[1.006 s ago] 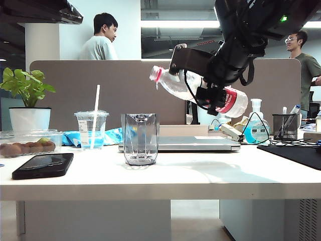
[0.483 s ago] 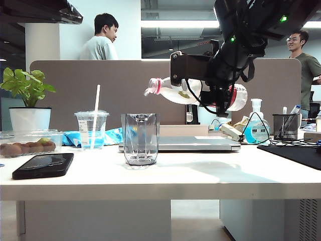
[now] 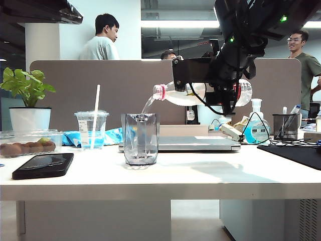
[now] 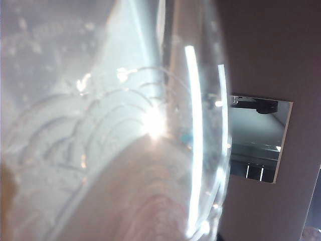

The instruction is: Pick up the mineral water bottle on the table and pour water into the mug until it's half full.

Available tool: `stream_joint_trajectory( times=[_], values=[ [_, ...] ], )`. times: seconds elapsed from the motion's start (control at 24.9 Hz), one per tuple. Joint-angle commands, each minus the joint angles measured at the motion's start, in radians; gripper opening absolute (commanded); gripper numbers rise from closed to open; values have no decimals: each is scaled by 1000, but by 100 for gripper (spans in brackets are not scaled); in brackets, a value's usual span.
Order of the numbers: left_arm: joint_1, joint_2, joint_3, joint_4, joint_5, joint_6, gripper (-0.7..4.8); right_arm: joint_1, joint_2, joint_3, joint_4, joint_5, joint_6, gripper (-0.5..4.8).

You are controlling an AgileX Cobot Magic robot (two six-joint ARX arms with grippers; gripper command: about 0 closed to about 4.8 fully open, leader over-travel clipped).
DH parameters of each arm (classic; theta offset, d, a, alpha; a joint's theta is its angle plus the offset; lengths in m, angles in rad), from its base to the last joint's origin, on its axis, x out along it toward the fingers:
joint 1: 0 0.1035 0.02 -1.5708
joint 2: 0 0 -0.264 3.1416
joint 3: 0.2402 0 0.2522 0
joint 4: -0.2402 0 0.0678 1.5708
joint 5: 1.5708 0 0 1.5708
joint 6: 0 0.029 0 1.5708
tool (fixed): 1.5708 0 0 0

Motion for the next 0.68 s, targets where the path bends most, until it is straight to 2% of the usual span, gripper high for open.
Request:
stream_joint_trajectory(
  times=[0.04,0.24,0.68],
  values=[
    [0,-2,3,6,2,0,-4,2,-10,10,44,11,-10,243],
    [0,-2,3,6,2,0,-4,2,-10,16,44,24,-74,243],
    [0,-2,3,6,2,0,-4,2,3,91,39,24,-136,243]
  ],
)
